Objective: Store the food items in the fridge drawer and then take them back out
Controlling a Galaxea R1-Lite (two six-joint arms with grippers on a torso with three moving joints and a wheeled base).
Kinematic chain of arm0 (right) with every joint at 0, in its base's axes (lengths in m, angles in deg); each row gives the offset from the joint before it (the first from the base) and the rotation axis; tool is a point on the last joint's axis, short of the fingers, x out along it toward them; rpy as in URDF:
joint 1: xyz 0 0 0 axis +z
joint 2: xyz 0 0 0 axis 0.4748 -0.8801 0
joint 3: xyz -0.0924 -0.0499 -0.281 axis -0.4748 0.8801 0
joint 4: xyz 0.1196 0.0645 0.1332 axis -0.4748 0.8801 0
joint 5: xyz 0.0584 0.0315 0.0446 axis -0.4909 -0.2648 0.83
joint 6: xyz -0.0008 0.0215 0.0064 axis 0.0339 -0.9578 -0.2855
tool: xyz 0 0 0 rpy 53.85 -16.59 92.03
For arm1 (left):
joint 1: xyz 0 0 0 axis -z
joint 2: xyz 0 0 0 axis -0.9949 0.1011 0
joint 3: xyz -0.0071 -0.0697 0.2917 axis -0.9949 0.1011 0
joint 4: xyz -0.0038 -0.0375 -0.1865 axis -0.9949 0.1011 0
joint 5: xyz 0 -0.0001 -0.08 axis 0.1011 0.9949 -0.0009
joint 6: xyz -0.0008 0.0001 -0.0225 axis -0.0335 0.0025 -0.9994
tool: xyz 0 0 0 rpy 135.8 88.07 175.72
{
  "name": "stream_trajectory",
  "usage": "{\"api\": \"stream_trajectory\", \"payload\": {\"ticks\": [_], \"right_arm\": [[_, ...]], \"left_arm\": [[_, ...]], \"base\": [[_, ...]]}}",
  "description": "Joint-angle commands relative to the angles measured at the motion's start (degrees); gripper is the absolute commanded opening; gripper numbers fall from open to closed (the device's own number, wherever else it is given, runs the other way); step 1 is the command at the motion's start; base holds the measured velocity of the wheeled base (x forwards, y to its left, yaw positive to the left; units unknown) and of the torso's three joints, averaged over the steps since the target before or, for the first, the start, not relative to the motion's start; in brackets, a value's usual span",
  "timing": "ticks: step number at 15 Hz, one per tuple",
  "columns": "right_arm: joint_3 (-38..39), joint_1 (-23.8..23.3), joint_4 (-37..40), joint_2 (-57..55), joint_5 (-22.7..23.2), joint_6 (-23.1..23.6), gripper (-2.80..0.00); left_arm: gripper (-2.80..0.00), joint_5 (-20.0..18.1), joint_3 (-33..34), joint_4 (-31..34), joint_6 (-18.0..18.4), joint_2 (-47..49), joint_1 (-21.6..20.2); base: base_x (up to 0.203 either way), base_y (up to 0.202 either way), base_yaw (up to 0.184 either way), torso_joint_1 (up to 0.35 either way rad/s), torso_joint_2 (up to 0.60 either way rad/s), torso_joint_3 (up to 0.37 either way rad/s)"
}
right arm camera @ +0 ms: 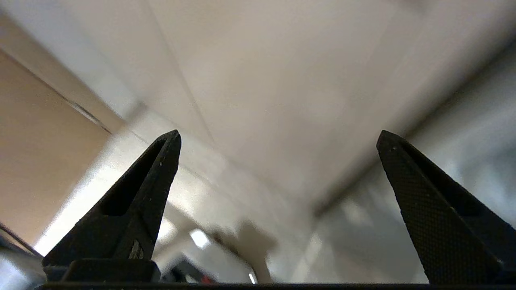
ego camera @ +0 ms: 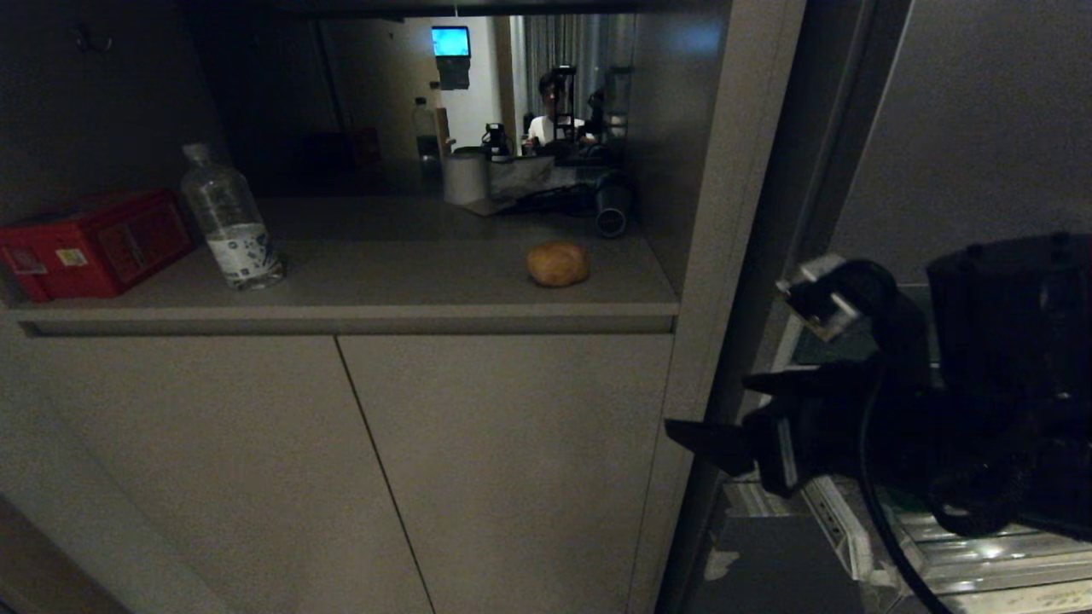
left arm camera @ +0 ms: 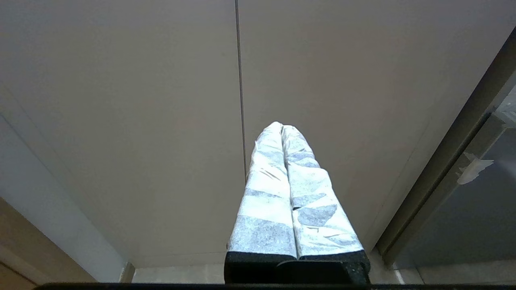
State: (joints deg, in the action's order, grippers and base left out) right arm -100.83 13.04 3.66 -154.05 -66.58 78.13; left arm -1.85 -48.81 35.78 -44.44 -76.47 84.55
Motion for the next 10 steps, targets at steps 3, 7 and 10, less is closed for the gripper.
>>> {"api": "stream_trajectory", "payload": {"ticks": [3, 7, 10], "right_arm": [[-22.53, 4.98, -0.38, -18.91, -5.04, -0.37, 0.0], [-41.5, 6.19, -1.83, -33.74, -11.82, -0.3, 0.0], [-49.92, 6.19, -12.28, -42.43, -17.33, 2.97, 0.0]], "left_arm": [[-2.8, 0.01, 0.0, 0.01, -0.02, -0.02, 0.0], [-2.8, 0.01, 0.0, -0.08, -0.02, 0.06, 0.0], [-2.8, 0.01, 0.0, -0.08, -0.02, -0.02, 0.0]], "base": [[0.0, 0.0, 0.0, 0.0, 0.0, 0.0], [0.0, 0.0, 0.0, 0.0, 0.0, 0.0], [0.0, 0.0, 0.0, 0.0, 0.0, 0.0]]}}
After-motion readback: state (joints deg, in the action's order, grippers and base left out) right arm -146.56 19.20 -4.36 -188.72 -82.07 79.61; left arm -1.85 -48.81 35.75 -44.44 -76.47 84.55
